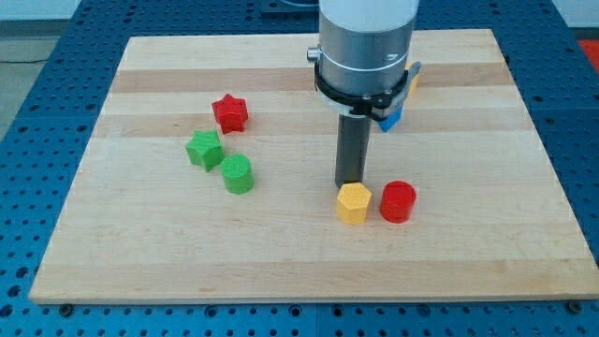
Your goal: Push the red star into the green circle
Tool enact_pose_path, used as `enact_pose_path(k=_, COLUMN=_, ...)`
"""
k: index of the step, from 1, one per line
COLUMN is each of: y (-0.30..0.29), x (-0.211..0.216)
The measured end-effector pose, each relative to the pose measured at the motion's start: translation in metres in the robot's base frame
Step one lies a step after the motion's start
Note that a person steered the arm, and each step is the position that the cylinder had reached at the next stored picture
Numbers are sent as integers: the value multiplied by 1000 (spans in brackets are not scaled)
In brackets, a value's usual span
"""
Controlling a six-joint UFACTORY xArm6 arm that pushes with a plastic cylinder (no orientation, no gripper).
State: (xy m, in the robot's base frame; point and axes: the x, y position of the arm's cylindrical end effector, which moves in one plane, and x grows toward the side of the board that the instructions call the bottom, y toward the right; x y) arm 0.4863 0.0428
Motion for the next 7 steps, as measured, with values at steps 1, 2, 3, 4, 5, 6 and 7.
enact_pose_path(k=1, y=-2, x=-25)
enact_pose_path(k=2, y=-18, x=-75)
enact_pose_path(k=3, y=-55, x=-144)
enact_pose_path(k=4, y=-121, x=-191)
enact_pose_path(k=5, y=-196, x=-174)
enact_pose_path(k=6, y=-213, x=-134)
enact_pose_path(k=7, y=-185, x=-132)
